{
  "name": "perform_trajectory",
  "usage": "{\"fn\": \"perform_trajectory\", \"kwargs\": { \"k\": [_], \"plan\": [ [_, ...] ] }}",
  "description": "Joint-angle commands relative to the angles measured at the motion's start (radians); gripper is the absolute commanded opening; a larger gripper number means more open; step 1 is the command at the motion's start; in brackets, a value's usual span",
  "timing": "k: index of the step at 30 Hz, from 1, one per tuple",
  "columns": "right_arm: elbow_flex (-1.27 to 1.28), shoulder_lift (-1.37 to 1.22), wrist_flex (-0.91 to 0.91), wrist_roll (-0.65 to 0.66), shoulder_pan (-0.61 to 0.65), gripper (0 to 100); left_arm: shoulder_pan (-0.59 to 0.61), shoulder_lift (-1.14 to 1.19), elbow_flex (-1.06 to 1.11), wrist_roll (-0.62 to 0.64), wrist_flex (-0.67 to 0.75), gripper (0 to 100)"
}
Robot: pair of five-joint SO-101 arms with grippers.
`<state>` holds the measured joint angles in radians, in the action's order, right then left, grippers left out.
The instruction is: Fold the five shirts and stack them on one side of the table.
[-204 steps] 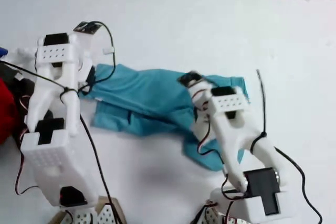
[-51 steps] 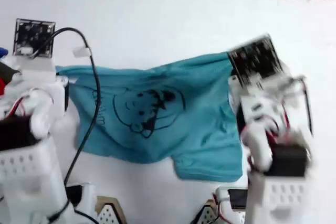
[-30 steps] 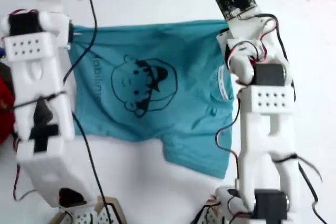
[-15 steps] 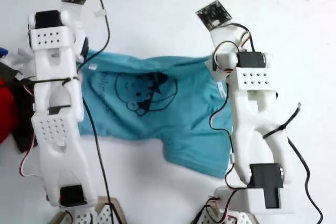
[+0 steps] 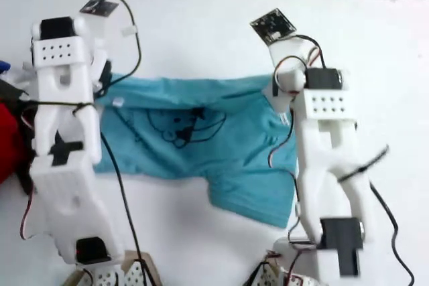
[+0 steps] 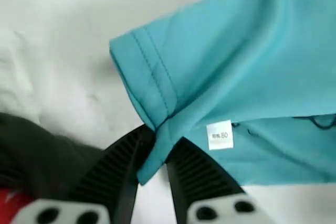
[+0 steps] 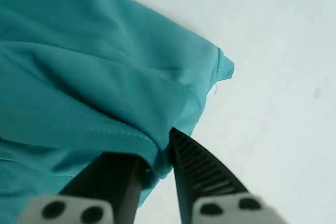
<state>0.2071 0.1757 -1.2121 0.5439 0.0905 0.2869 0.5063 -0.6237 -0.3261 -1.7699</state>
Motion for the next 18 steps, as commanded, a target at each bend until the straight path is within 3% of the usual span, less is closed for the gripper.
{"fn": "perform_trajectory", "kwargs": {
  "k": [1,8,18],
  "plan": [
    [0.121,0.166,0.010,-0.006,0.021,1.9,0.012,-0.152,0.125,-0.002,0.002,3],
    [0.474,0.496,0.068,-0.008,0.025,1.9,0.012,-0.308,0.406,-0.005,0.074,3],
    [0.680,0.759,-0.028,0.003,0.024,1.9,0.009,-0.494,0.786,-0.011,0.229,3]
  ]
}}
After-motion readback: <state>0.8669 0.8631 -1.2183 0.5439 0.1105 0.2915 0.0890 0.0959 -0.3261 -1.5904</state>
